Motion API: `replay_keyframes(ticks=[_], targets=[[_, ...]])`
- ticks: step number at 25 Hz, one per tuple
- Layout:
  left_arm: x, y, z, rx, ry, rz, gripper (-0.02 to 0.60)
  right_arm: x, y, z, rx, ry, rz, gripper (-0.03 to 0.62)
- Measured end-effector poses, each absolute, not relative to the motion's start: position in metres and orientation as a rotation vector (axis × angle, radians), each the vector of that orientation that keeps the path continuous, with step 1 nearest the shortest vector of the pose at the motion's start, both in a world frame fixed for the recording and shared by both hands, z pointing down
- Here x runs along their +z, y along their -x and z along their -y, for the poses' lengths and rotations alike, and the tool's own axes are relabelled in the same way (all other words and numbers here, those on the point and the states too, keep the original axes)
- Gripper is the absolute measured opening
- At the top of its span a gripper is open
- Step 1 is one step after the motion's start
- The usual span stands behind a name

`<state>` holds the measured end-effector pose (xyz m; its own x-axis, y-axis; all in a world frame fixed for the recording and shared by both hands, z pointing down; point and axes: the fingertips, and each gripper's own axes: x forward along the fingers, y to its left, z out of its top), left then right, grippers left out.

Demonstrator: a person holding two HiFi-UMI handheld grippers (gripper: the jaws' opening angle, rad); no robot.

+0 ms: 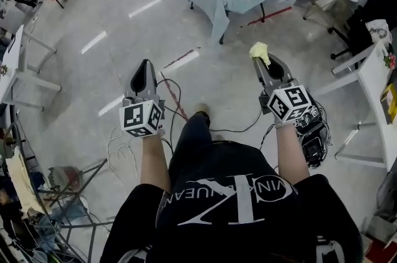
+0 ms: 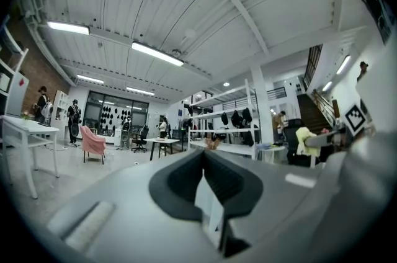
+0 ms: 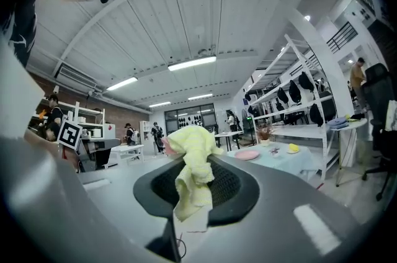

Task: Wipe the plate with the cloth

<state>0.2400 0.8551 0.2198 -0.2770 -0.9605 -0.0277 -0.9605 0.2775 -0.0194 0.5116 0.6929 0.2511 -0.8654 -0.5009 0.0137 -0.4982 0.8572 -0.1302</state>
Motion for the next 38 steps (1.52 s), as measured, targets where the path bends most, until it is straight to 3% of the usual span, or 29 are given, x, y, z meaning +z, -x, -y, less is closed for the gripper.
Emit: replay_keyframes(ticks=[14, 38], targets=[[0.234, -0.180, -0.767, -0.015, 1.907, -2.515, 0.000, 0.257, -0.462, -0.607, -0.250, 0.854, -2.979, 0.081], [0.263, 0.041, -0.584, -0.053, 1.963, -2.582, 0.000, 0.287, -0.262, -0.423, -0.371, 0.960, -3.021, 0.083]])
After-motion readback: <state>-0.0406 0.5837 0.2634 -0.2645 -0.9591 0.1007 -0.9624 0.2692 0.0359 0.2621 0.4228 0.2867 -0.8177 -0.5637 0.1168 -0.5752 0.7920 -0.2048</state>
